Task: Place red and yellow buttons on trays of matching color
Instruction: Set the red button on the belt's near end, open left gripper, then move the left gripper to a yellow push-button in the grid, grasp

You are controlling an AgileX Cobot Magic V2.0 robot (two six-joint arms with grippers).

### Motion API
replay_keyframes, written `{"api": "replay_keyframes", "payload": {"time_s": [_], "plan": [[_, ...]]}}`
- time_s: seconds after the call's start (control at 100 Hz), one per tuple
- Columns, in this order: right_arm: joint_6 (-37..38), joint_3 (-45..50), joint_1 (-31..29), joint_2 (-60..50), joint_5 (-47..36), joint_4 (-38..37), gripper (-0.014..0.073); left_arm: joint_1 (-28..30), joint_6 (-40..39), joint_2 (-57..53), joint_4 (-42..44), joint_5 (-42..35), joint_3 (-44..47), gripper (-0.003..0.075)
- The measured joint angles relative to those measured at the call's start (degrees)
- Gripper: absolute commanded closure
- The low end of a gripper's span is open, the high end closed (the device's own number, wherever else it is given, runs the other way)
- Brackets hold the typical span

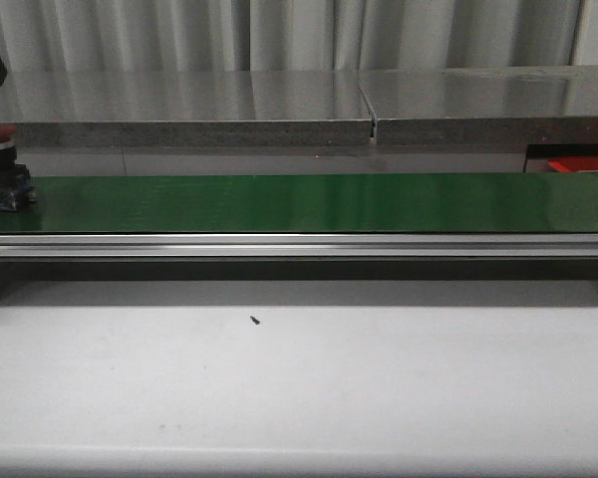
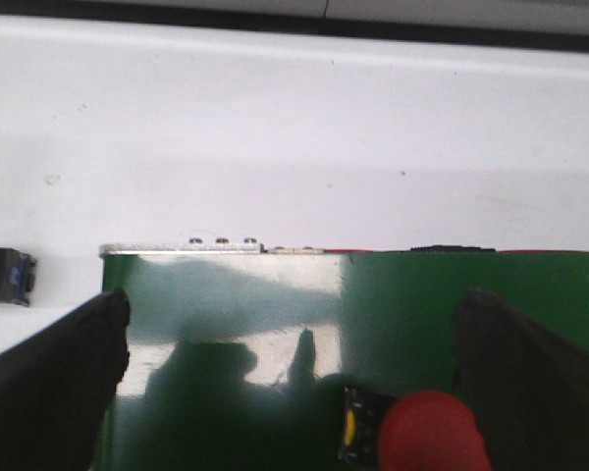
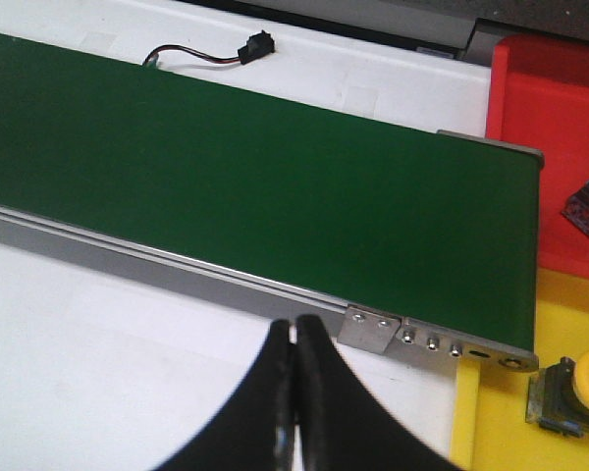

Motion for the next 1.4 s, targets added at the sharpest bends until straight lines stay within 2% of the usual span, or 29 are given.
{"api": "replay_keyframes", "payload": {"time_s": [0.14, 0.45, 0.66, 0.97, 1.4], "plan": [[0.0, 0.0, 0.0, 0.0, 0.0, 0.0, 0.0660, 3.4, 0.0, -0.2, -0.1, 0.4, -2.2, 0.0079], [0.0, 0.0, 0.0, 0.0, 0.0, 0.0, 0.0660, 17.2, 0.0, 3.6, 0.0, 1.2, -2.4, 0.0079], [0.0, 0.0, 0.0, 0.0, 0.0, 0.0, 0.0660, 23.5, 0.0, 7.6, 0.6, 1.0, -2.4, 0.0079], [0.0, 0.0, 0.0, 0.0, 0.0, 0.0, 0.0660, 25.0, 0.6, 12.5, 0.7, -1.6, -2.8, 0.0079], [0.0, 0.0, 0.0, 0.0, 0.0, 0.0, 0.0660, 24.4, 1.1, 22.2, 0.3, -1.3, -11.1, 0.0080]]}}
